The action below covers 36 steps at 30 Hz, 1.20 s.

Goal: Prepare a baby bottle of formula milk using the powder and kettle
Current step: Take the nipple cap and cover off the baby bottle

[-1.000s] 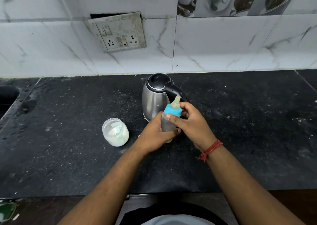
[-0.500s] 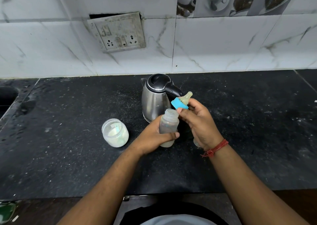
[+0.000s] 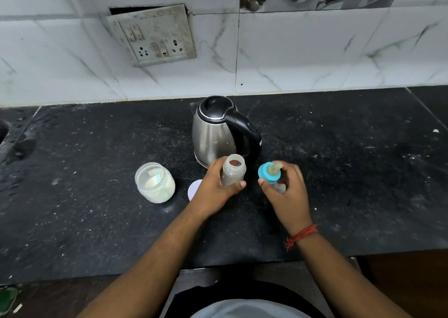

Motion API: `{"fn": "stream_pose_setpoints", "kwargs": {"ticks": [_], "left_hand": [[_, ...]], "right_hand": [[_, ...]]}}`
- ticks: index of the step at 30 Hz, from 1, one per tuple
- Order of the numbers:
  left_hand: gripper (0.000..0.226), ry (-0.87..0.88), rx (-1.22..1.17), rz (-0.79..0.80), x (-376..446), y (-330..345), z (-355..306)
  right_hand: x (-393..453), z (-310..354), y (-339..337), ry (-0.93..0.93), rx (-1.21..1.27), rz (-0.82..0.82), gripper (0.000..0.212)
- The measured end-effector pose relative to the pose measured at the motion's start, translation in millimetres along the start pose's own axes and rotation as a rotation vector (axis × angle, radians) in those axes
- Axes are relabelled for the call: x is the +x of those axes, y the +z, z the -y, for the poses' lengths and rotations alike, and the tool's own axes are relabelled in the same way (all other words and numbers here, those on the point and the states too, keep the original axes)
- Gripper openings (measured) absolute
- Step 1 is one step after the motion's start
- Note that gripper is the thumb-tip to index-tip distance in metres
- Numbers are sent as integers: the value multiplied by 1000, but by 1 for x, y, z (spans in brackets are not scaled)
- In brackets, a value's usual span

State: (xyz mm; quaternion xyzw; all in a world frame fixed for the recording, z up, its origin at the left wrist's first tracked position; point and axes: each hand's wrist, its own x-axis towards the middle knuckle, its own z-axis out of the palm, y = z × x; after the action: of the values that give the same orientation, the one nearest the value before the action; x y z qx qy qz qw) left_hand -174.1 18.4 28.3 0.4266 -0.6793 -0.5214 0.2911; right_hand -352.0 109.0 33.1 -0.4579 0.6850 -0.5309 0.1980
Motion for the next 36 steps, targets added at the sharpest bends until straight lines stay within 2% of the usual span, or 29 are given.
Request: {"fn": "stream_pose_setpoints", "kwargs": {"ticks": [16,21,27,32,36], "left_hand": [[52,-116,73,65,9,45,32],[53,-123,106,73,13,47,35],[54,-132,124,69,13,46,43],[57,-131,116,83,15,47,45],[62,-120,93,107,14,46,47]], "right_hand": [[-51,-70,-17,56,-538,124,51],[-61,-81,-27,109,-642,122,50],[-57,-87,-28,85,-746,152,50],[-57,-92,-30,62,-788,188,56],[-56,-92,-33,72,-793,235,76]]}}
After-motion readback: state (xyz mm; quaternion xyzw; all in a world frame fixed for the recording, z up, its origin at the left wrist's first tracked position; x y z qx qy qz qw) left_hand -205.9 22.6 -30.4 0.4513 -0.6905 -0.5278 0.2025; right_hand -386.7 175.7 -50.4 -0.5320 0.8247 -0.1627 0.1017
